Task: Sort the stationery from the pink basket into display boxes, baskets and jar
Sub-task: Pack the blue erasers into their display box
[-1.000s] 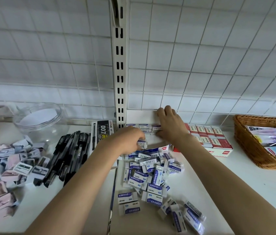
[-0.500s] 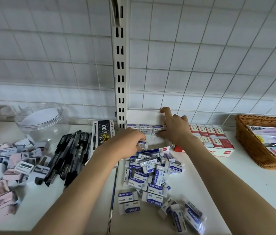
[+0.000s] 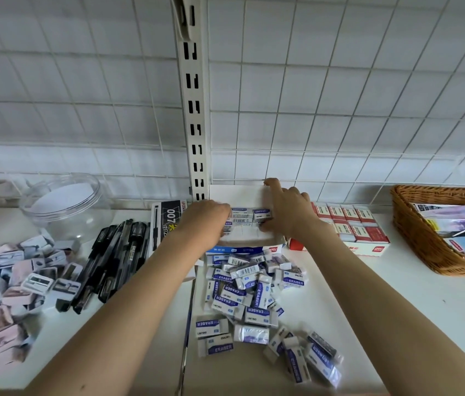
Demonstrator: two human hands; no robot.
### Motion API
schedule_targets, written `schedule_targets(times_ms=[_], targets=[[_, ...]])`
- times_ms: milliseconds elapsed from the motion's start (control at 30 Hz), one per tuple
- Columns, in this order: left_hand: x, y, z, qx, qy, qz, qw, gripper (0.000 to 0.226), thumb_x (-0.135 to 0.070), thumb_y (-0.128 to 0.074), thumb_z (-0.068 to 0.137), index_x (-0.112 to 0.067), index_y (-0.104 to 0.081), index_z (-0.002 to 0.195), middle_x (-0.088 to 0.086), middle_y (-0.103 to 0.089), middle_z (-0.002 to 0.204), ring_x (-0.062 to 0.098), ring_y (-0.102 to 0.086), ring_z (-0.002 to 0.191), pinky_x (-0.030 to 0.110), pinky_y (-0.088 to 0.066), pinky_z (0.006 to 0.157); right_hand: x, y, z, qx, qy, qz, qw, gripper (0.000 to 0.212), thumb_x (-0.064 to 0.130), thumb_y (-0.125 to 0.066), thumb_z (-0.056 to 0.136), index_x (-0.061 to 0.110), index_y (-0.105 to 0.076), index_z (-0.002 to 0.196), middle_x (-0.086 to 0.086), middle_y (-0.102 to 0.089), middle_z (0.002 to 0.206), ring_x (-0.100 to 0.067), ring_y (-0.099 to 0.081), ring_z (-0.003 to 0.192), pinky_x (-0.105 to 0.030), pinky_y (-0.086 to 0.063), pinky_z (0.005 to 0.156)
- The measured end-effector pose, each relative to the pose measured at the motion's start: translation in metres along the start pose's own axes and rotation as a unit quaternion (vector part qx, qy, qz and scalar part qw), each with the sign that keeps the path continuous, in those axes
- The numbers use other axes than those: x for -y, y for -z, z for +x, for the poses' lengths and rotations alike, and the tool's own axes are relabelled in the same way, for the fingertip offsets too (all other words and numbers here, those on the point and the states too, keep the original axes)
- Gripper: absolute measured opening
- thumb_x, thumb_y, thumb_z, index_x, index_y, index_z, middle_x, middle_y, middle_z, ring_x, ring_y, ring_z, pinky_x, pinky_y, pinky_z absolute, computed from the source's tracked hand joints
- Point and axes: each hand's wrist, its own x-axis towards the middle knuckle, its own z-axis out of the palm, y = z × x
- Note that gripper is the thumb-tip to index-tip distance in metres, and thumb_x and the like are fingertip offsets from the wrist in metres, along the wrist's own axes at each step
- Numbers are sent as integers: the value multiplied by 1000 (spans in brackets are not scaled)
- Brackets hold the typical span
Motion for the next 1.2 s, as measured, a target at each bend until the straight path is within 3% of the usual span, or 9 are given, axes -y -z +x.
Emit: schedule_targets(times_ms=[133, 233, 300, 333, 400, 567, 733, 933, 1200], targets=[[-3, 2, 3, -3, -20, 38, 999, 27, 9, -51, 85, -5, -57, 108, 7, -59, 89, 22, -56, 81, 28, -40, 67, 1, -4, -9, -70, -3, -9, 997, 63, 6, -62, 81, 10, -30, 135, -13, -45, 127, -30, -41, 118, -35, -35, 95], [-4, 0, 7, 14, -48, 60, 997, 18, 2, -46, 89, -3, -53, 104, 8, -52, 84, 20, -48, 72, 28, -36, 62, 4, -6, -17, -115, 5, -51, 992, 39, 2, -52, 85, 6, -47, 123, -11, -50, 123, -28, -43, 114, -31, -36, 90], [-1, 0, 8, 18, -49, 71, 996, 16, -5, -42, 92, -4, -52, 105, 11, -54, 90, 24, -51, 78, 30, -35, 64, 8, -8, -22, -116, 27, -79, 990, 28, 1, -47, 87, 5, -58, 112, -10, -57, 114, -27, -49, 108, -31, -39, 86], [0, 1, 10, 14, -51, 84, 995, 19, -4, -45, 91, -4, -55, 108, 11, -55, 99, 25, -52, 90, 31, -37, 72, 10, -10, -24, -105, 39, -92, 990, 26, 1, -46, 88, 5, -61, 109, -10, -60, 111, -27, -50, 107, -32, -41, 86], [0, 2, 11, -9, -47, 108, 993, 27, 0, -56, 86, -6, -61, 111, 9, -56, 108, 25, -48, 105, 32, -38, 84, 14, -13, -26, -67, 60, -114, 989, 25, 1, -46, 90, 6, -63, 107, -9, -62, 109, -27, -51, 108, -33, -43, 88], [5, -1, 14, -21, -58, 23, 998, 33, 10, -60, 79, -5, -47, 106, 10, -54, 96, 24, -56, 86, 30, -41, 63, 18, -14, -23, -30, 65, -124, 990, 24, -1, -47, 89, 6, -64, 105, -9, -62, 111, -27, -48, 112, -32, -40, 94], [8, -3, 13, -35, -63, 29, 997, 28, 12, -55, 79, -4, -53, 102, 9, -48, 103, 24, -53, 84, 32, -40, 62, 16, -13, -21, -11, 72, -120, 990, 28, 0, -48, 90, 7, -60, 114, -9, -57, 118, -27, -46, 117, -32, -40, 97], [7, -12, 9, -50, -68, 52, 995, 27, 10, -55, 79, -5, -54, 101, 7, -52, 97, 22, -54, 84, 29, -35, 59, 14, -10, -21, 17, 82, -114, 990, 26, -1, -49, 89, 6, -60, 112, -9, -59, 116, -26, -46, 116, -31, -40, 95], [11, -11, 20, -13, 24, -49, 998, 8, -2, -60, 86, -5, -56, 92, 12, -60, 94, 28, -57, 85, 32, -42, 67, 11, -12, -21, 23, 90, -98, 991, 27, -2, -46, 89, 5, -62, 109, -10, -61, 111, -25, -49, 112, -30, -42, 91]])
